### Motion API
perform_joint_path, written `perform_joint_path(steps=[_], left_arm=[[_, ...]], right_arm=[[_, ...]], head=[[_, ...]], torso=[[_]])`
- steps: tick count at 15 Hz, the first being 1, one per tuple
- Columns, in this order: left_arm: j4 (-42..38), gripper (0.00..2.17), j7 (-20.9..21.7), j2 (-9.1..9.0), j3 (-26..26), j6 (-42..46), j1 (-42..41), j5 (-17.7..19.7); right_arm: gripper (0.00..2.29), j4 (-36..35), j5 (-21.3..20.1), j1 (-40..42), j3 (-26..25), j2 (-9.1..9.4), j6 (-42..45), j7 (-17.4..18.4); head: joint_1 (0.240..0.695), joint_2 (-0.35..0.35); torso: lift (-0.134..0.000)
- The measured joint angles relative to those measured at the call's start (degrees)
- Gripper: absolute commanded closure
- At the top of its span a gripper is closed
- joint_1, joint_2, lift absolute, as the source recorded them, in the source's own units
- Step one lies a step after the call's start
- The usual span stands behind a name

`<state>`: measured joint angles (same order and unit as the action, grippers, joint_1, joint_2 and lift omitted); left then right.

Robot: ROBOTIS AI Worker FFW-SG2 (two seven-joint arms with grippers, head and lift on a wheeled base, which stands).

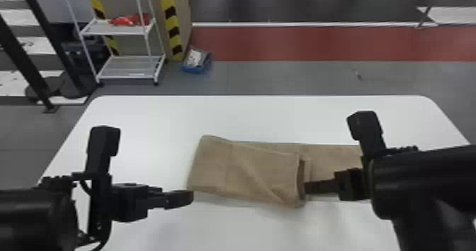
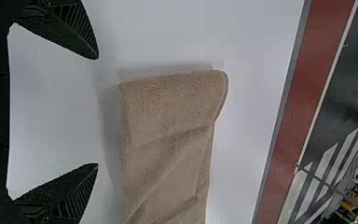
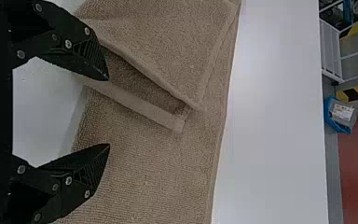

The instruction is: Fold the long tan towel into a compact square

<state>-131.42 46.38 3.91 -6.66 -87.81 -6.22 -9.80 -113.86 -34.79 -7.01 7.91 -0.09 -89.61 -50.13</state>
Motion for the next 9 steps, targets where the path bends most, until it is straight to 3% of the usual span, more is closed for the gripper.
perform_joint_path(steps=[4,5,9], left_arm=[[0.0,0.07,0.2,0.04,-0.3,0.5,-0.3,0.0],[0.0,0.07,0.2,0.04,-0.3,0.8,-0.3,0.0],[0.2,0.08,0.4,0.04,-0.4,1.2,-0.6,0.0]], right_arm=[[0.82,0.6,0.3,-0.4,-0.1,0.00,0.0,0.4],[0.97,0.6,0.5,-0.4,-0.2,0.00,0.0,0.5],[0.97,1.0,0.7,-0.9,-0.4,0.00,0.0,1.6]], head=[[0.695,0.031],[0.695,0.032],[0.695,0.027]], torso=[[-0.125],[-0.125],[-0.125]])
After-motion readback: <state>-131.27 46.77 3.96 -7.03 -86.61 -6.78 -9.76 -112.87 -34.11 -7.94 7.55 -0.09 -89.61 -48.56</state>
